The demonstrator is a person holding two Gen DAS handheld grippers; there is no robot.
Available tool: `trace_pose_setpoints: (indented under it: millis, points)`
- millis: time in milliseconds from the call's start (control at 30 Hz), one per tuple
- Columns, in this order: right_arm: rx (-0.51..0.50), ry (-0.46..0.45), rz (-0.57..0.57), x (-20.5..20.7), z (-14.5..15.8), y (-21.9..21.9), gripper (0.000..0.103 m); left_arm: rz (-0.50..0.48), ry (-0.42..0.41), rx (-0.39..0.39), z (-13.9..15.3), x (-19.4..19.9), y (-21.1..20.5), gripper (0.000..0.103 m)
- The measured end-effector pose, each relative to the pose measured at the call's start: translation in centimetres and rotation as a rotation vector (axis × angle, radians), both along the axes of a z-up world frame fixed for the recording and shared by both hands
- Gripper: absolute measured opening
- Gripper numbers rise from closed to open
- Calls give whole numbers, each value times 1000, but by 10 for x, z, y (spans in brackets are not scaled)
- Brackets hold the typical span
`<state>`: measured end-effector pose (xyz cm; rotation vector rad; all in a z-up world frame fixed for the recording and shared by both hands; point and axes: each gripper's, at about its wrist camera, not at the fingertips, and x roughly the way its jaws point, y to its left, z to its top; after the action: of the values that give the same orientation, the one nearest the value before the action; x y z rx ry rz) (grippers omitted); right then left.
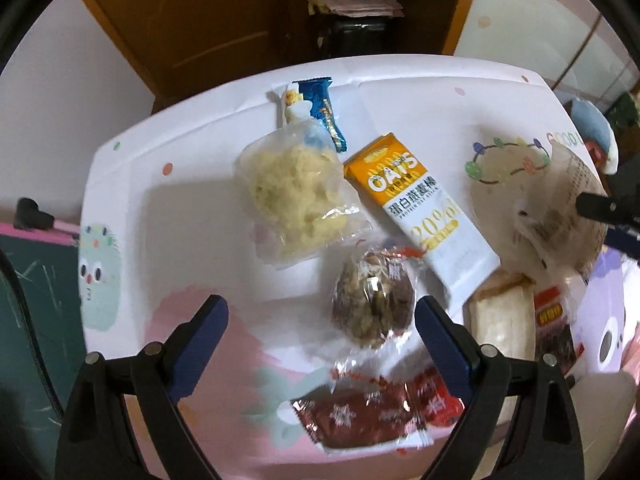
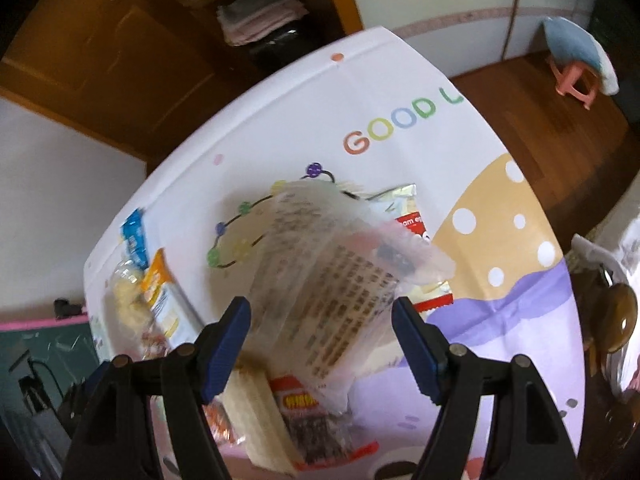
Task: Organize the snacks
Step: 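Grasp the bag of nuts with the left tool while the right tool grasps the clear text-printed bag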
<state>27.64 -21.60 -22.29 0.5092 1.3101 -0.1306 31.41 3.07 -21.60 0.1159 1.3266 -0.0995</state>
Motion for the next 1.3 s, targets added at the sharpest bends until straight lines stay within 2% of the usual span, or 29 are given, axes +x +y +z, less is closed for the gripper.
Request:
trace_pose_setpoints:
  millis: [300,500,600,667,700,767,867,933,1000,1167,1300]
  points:
    - [-54,-1,-12,12,-7,14,87,17,35,-5,-21,4,-4,94]
    - [-79,1,-15,17,-10,21,89,9,51,5,-29,4,-12,92]
    - [-102,19,-6,21,-15,26,91,9,65,-16,-32,3,-13,80]
    - [-109,31,-6,23,-18,29,91,20,77,-55,-31,4,-15,67]
    - [-112,31,-10,23,-19,28,92,24,79,-66,-30,4,-18,65]
    - [-131,31,3,22,-19,30,92,14,69,-70,-27,1,-24,48]
    - [-160,14,32,19,-16,32,85,8,60,-68,-21,-4,-29,45]
    - [-185,0,58,16,-10,36,72,7,54,-63,-18,-6,-32,44]
    - [-190,-10,85,12,-5,38,67,9,37,-59,-10,-11,-33,44]
    - [-167,-48,122,-9,14,37,62,5,-16,-85,26,-25,-28,41]
    - [-155,-111,134,-31,47,34,62,-25,-74,-109,70,-45,-27,41]
